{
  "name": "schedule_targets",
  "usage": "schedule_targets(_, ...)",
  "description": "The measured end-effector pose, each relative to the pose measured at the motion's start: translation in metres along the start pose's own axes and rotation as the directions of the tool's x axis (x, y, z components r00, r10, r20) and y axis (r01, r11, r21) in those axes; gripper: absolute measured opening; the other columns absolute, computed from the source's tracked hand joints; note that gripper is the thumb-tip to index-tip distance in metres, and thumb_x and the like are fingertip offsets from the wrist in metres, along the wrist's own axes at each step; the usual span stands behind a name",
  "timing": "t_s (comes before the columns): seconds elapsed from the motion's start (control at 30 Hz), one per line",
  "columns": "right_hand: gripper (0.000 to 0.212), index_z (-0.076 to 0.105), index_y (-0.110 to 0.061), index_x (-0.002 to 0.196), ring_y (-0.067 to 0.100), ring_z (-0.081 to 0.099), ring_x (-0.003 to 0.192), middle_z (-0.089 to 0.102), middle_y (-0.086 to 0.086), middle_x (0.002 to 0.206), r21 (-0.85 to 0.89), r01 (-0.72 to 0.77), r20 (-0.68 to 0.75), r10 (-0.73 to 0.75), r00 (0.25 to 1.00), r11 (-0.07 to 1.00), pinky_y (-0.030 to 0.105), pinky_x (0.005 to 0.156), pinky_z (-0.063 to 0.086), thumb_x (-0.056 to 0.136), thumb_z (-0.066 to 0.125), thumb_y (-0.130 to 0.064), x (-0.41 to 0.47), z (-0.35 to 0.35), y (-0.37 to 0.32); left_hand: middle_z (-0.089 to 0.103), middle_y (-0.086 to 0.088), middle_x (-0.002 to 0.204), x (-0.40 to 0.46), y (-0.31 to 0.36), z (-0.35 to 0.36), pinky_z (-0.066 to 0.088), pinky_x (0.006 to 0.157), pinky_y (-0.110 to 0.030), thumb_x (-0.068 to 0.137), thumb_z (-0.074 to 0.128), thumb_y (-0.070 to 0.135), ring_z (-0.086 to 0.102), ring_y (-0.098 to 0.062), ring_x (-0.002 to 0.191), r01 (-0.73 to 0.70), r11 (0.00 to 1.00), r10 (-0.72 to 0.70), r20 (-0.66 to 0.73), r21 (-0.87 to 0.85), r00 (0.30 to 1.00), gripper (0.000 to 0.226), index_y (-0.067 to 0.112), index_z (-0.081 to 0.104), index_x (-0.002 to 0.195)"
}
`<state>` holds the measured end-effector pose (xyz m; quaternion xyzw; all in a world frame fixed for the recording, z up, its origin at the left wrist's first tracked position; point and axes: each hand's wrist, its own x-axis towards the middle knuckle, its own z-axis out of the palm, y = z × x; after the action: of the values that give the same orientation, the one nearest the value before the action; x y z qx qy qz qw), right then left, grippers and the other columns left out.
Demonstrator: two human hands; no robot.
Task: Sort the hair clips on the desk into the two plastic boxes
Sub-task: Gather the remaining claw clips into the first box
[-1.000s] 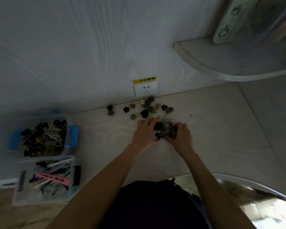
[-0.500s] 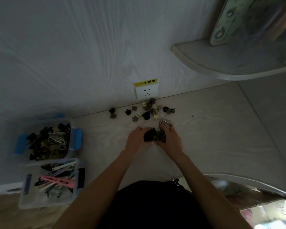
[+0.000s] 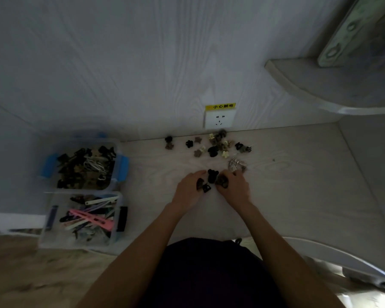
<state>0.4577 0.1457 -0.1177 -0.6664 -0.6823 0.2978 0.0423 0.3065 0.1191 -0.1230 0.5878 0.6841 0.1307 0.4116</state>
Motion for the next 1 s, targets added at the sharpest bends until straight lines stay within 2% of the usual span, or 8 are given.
schedule_targets(0.2, 0.042, 0.05, -0.017, 0.124, 0.035, 0.055, 0.098, 0.041, 0.015, 0.123, -0.07, 0.037, 0.056, -0.034, 0.998, 0.997, 0.036, 0.081, 0.044, 0.085, 0.062, -0.03, 0.002, 0.001, -0.009, 0.057, -0.009, 0.111, 0.009, -0.014, 0.012, 0.049, 0.089, -0.04, 0.074, 0.045, 0.045, 0.058, -0.024, 0.097, 0.012, 1.0, -0.012, 0.111, 0.002, 0.994, 0.06, 0.021, 0.047, 0.129)
schedule_targets(0.33, 0.037, 0.055, -0.016, 0.118, 0.032, 0.055, 0.096, 0.047, 0.014, 0.117, -0.003, 0.048, 0.034, -0.048, 0.998, 0.999, 0.033, 0.078, 0.042, 0.083, 0.064, -0.024, -0.001, 0.006, -0.01, 0.045, -0.007, 0.122, -0.004, 0.004, 0.004, 0.042, 0.089, -0.031, 0.071, 0.074, 0.027, 0.05, -0.022, 0.108, -0.014, 1.0, 0.014, 0.055, 0.006, 0.998, 0.072, 0.014, 0.039, 0.133)
schedule_targets(0.47, 0.035, 0.061, -0.015, 0.108, 0.031, 0.057, 0.09, 0.058, 0.015, 0.101, 0.147, 0.02, 0.012, -0.022, 1.0, 0.989, 0.028, 0.07, 0.038, 0.075, 0.072, -0.021, -0.002, 0.008, -0.008, 0.052, -0.009, 0.122, 0.001, -0.001, 0.004, 0.035, 0.084, -0.023, 0.08, 0.068, 0.025, 0.053, -0.023, 0.108, -0.029, 1.0, 0.029, -0.009, 0.001, 1.0, 0.054, 0.014, 0.045, 0.127)
schedule_targets(0.6, 0.031, 0.062, -0.019, 0.103, 0.026, 0.064, 0.077, 0.062, 0.011, 0.09, 0.255, 0.03, 0.009, -0.034, 0.999, 0.966, 0.036, 0.071, 0.052, 0.074, 0.073, -0.024, -0.004, 0.007, -0.013, 0.053, -0.008, 0.127, 0.0, -0.007, -0.008, 0.033, 0.086, -0.019, 0.082, 0.067, 0.024, 0.052, -0.022, 0.114, -0.074, 0.995, 0.071, -0.036, -0.07, 0.997, 0.054, 0.016, 0.045, 0.131)
schedule_targets(0.7, 0.031, 0.062, -0.018, 0.104, 0.02, 0.061, 0.077, 0.062, 0.008, 0.089, 0.249, 0.119, -0.06, -0.108, 0.992, 0.961, 0.019, 0.066, 0.043, 0.076, 0.073, -0.024, -0.004, -0.001, -0.029, 0.055, -0.006, 0.123, -0.011, -0.003, -0.029, 0.04, 0.09, -0.021, 0.083, 0.067, 0.02, 0.054, -0.019, 0.109, -0.133, 0.981, 0.115, -0.129, -0.14, 0.985, 0.05, 0.017, 0.047, 0.128)
schedule_targets(0.77, 0.032, 0.062, -0.014, 0.106, 0.018, 0.057, 0.078, 0.06, 0.006, 0.09, 0.248, 0.201, -0.111, -0.178, 0.978, 0.948, 0.014, 0.065, 0.037, 0.077, 0.073, -0.022, -0.005, -0.012, -0.052, 0.055, -0.004, 0.12, -0.023, -0.002, -0.05, 0.041, 0.086, -0.011, 0.084, 0.066, 0.018, 0.055, -0.014, 0.102, -0.197, 0.968, 0.159, -0.232, -0.153, 0.96, 0.047, 0.017, 0.048, 0.128)
schedule_targets(0.83, 0.033, 0.062, -0.013, 0.107, 0.022, 0.059, 0.082, 0.058, 0.004, 0.09, 0.284, 0.286, -0.13, -0.259, 0.957, 0.915, 0.024, 0.071, 0.044, 0.077, 0.073, -0.021, -0.007, -0.022, -0.083, 0.056, -0.003, 0.118, -0.038, -0.006, -0.077, 0.039, 0.079, -0.002, 0.085, 0.065, 0.017, 0.055, -0.009, 0.096, -0.251, 0.956, 0.188, -0.339, -0.154, 0.922, 0.047, 0.017, 0.048, 0.129)
schedule_targets(1.0, 0.034, 0.061, -0.012, 0.103, 0.03, 0.063, 0.08, 0.06, 0.004, 0.083, 0.412, 0.455, -0.069, -0.471, 0.88, 0.789, 0.05, 0.071, 0.054, 0.075, 0.071, -0.028, -0.001, -0.014, -0.174, 0.057, 0.001, 0.112, -0.071, -0.04, -0.152, 0.042, 0.08, -0.008, 0.086, 0.063, 0.017, 0.056, -0.011, 0.09, -0.234, 0.958, 0.121, -0.509, -0.164, 0.852, 0.044, 0.025, 0.051, 0.128)
